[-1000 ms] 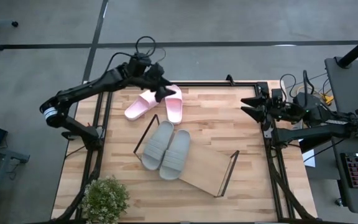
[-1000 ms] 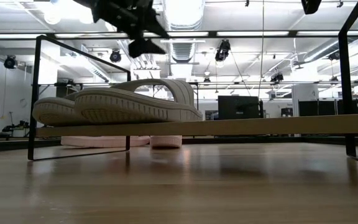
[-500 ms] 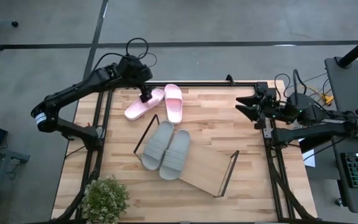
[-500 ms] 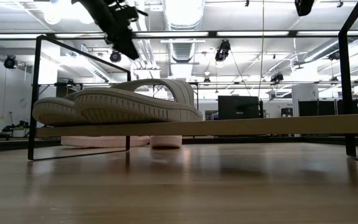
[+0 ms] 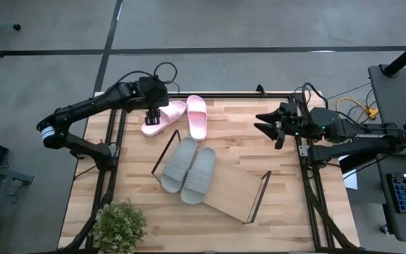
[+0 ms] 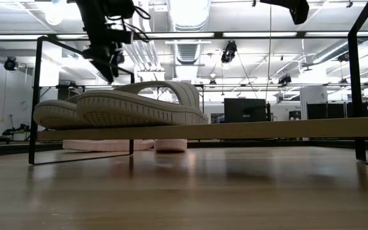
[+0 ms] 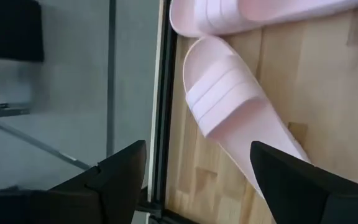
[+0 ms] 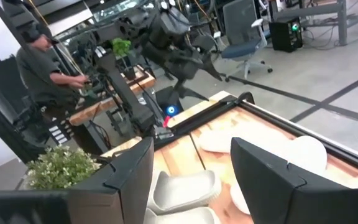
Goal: Pick and place slides into the shelf
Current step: Put the left pink slipper on the shelf
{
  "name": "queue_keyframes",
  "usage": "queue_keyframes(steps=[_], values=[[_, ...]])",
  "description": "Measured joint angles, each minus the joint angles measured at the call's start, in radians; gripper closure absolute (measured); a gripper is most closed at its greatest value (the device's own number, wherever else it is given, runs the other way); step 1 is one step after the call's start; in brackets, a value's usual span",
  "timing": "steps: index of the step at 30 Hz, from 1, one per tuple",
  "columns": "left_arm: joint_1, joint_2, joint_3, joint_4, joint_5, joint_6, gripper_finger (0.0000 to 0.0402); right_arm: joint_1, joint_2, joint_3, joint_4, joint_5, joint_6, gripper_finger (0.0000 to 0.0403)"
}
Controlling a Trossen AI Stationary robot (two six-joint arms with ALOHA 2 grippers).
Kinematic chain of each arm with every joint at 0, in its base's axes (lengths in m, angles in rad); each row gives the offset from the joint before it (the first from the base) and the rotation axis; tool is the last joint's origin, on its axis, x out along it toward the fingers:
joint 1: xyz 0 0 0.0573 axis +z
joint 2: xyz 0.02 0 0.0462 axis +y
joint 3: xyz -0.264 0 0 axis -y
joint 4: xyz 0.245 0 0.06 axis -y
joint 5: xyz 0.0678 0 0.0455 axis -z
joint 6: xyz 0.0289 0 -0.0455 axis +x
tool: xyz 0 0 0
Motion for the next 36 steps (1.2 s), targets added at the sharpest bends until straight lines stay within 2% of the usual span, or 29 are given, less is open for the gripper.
queue_keyframes(steps=[6,12,20,25,29,36], values=[[-0.05,-0.001,-0.066,0.001,-0.014,0.002,0.0149,0.0,0.016,0.0,0.023,-0.001,0.0,0.0197],[-0.104,-0.001,-0.138,0.035,-0.014,0.078,0.0176,0.0,0.0,0.0,0.028,-0.003,-0.009,0.0197],[-0.129,-0.002,-0.208,0.227,-0.025,0.132,0.0183,0.0,-0.01,0.0,0.027,-0.003,-0.015,0.0197],[-0.129,0.004,-0.283,0.246,-0.026,0.136,0.0183,0.0,-0.013,0.0,0.027,-0.004,-0.012,0.0197],[-0.129,0.004,-0.355,0.36,-0.097,0.161,0.0183,0.0,-0.012,0.0,0.027,-0.004,-0.012,0.0197],[-0.129,0.029,-0.446,0.519,-0.127,0.208,0.0183,0.0,-0.013,0.0,0.025,-0.004,0.0,0.0197]])
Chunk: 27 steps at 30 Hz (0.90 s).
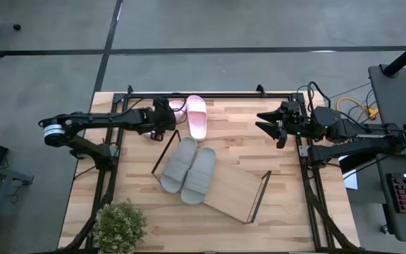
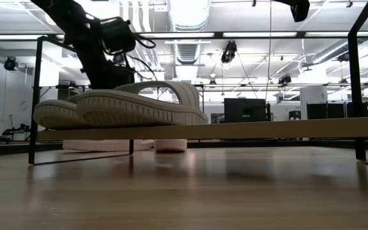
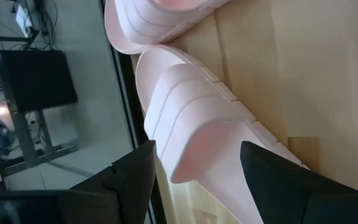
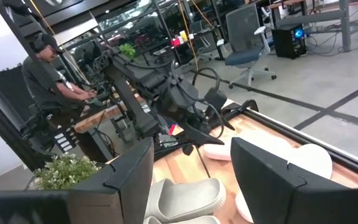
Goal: Pick and place slides into the shelf
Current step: Put the left pink slipper on the shelf
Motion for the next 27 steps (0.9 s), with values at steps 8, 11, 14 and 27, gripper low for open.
queue_keyframes(steps=[8,11,14,27], values=[[0.019,0.111,-0.032,0.033,-0.156,0.001,0.0183,0.0,0.001,0.0,0.0,0.0,0.005,0.0197],[0.02,0.158,-0.026,0.034,-0.217,-0.007,0.0183,0.0,0.001,0.0,0.001,0.0,0.012,0.0197],[0.023,0.185,-0.011,0.07,-0.233,-0.054,0.0183,0.0,0.001,0.0,0.001,-0.001,0.031,0.0197],[0.092,0.209,-0.026,0.175,-0.201,-0.075,0.0183,0.0,0.0,0.0,0.002,-0.007,0.055,0.0197]])
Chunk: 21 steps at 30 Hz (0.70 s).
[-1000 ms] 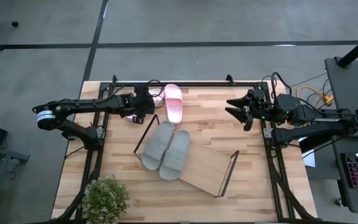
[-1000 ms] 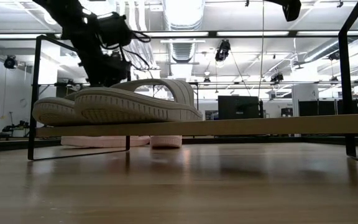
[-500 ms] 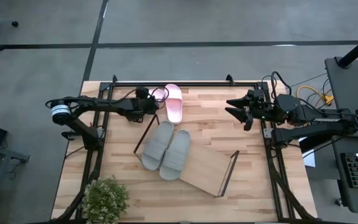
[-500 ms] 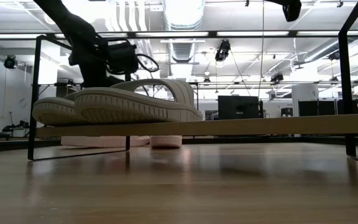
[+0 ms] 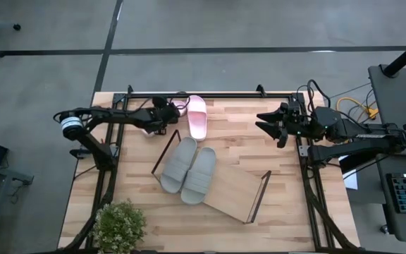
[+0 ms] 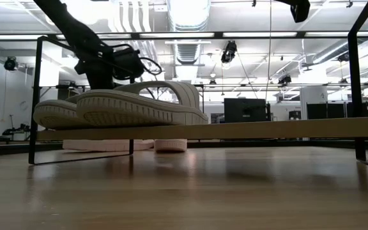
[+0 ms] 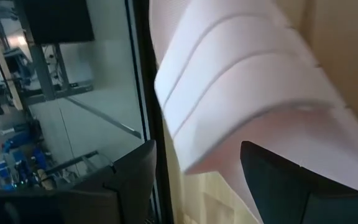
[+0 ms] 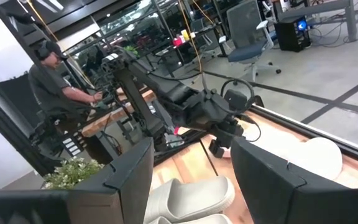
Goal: Pick and place slides into the shelf
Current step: Put the left pink slipper on the shelf
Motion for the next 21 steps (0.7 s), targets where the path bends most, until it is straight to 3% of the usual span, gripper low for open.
queue_keyframes(steps=[10,14,21], values=[[0.032,0.001,-0.005,0.118,0.048,0.013,0.0193,0.0,0.0,0.0,0.044,0.0,0.005,0.0197],[0.036,0.001,-0.017,0.123,0.112,0.027,0.023,0.0,0.0,0.0,0.044,0.0,0.005,0.0197],[0.04,0.001,-0.023,0.132,0.134,0.027,0.0319,0.0,0.0,0.0,0.044,0.0,0.005,0.0197]])
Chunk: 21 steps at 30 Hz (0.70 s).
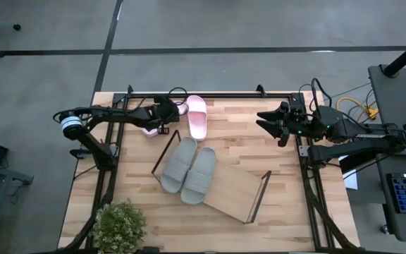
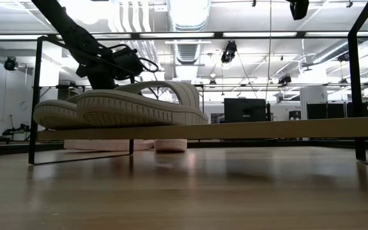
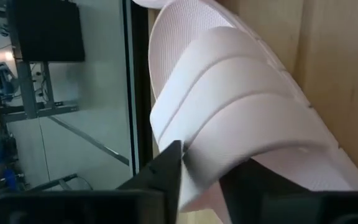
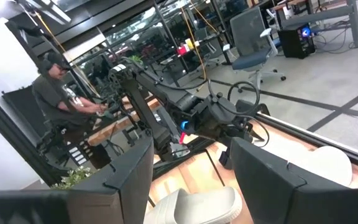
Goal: Pick and place slides into the shelf
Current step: Put the left pink slipper on the shelf
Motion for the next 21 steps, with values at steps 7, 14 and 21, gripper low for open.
queue_keyframes(steps=[7,14,21], values=[[0.015,0.0,0.0,0.039,0.043,-0.005,0.0395,0.0,0.0,0.0,0.0,0.0,0.0,0.0197],[0.02,-0.015,0.0,0.032,0.045,-0.005,0.04,0.0,0.0,0.0,0.0,0.0,0.0,0.0197],[0.02,-0.058,0.002,-0.015,0.013,0.042,0.04,0.0,0.0,0.0,0.0,0.0,0.0,0.0197]])
